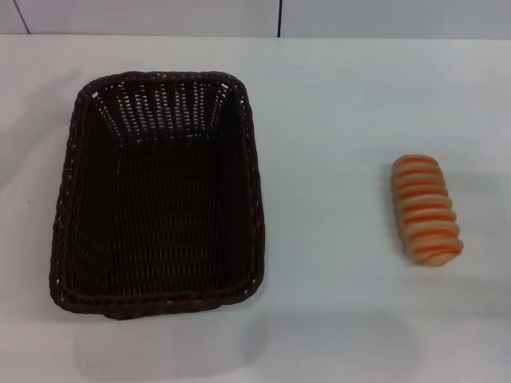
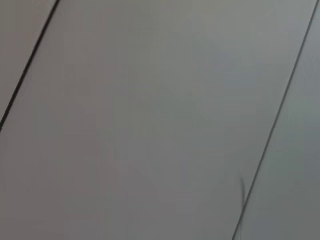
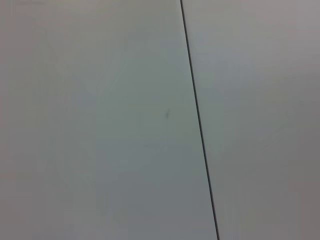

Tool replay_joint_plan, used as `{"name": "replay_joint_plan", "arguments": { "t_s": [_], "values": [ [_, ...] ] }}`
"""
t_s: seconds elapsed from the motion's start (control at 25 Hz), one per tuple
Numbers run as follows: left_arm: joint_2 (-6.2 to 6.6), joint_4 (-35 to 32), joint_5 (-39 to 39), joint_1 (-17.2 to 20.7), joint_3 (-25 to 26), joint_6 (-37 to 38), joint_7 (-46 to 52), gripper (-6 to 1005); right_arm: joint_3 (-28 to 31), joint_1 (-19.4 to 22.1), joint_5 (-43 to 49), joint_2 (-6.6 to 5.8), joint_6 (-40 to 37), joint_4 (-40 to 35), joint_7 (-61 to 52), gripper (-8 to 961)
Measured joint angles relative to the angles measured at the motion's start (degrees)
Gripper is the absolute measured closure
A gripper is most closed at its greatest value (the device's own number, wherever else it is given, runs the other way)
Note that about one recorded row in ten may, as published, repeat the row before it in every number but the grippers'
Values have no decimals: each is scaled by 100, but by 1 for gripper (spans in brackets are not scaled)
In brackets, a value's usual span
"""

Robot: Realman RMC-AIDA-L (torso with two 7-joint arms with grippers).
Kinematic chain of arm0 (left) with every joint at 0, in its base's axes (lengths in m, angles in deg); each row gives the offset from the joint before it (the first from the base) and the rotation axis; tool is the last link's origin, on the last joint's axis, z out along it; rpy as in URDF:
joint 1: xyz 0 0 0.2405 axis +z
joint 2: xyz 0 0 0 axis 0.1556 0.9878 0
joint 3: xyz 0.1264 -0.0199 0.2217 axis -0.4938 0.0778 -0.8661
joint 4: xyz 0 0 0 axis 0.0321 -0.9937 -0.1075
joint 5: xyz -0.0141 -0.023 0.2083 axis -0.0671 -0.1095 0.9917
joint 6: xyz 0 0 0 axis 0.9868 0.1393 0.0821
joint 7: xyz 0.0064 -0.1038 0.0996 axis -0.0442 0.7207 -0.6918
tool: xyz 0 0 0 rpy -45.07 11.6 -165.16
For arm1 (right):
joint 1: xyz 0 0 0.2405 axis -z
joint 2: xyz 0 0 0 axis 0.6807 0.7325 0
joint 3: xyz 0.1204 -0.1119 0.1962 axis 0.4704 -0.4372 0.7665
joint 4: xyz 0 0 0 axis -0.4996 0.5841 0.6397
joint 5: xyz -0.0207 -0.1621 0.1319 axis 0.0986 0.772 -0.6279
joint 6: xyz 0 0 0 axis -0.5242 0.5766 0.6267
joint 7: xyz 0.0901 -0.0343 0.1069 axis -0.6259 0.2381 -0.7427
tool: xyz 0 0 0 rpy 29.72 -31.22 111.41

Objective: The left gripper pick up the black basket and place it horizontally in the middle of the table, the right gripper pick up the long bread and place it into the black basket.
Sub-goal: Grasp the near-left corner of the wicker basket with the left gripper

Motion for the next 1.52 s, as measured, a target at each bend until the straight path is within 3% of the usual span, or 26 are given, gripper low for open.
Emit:
{"name": "replay_joint_plan", "arguments": {
  "t_s": [0.2,0.32,0.36,0.44,0.6,0.64,1.08,1.52],
  "values": [
    [71,1197,1453,-52,-28,-68,1380,541,19,-30,0,-6,0,0,0,252],
    [73,1400,1733,-58,-65,-124,1623,540,36,-45,0,-11,1,0,0,252],
    [68,2009,2635,-154,-183,-482,2227,540,41,-50,0,-12,6,0,0,252],
    [60,2096,2813,-185,-204,-576,2335,540,46,-64,0,-14,22,-1,0,252],
    [-37,2568,3970,-403,-564,-987,2780,538,52,-104,0,-23,39,-4,0,252],
    [-44,2588,4068,-407,-685,-1000,2806,538,52,-116,0,-24,41,-7,0,252],
    [-53,2507,4829,-380,-1550,-1031,3624,159,63,-174,0,-32,62,-4,0,253],
    [-79,2112,4951,-248,-2214,-858,4065,165,62,-197,0,-33,64,16,0,253]
  ]
}}
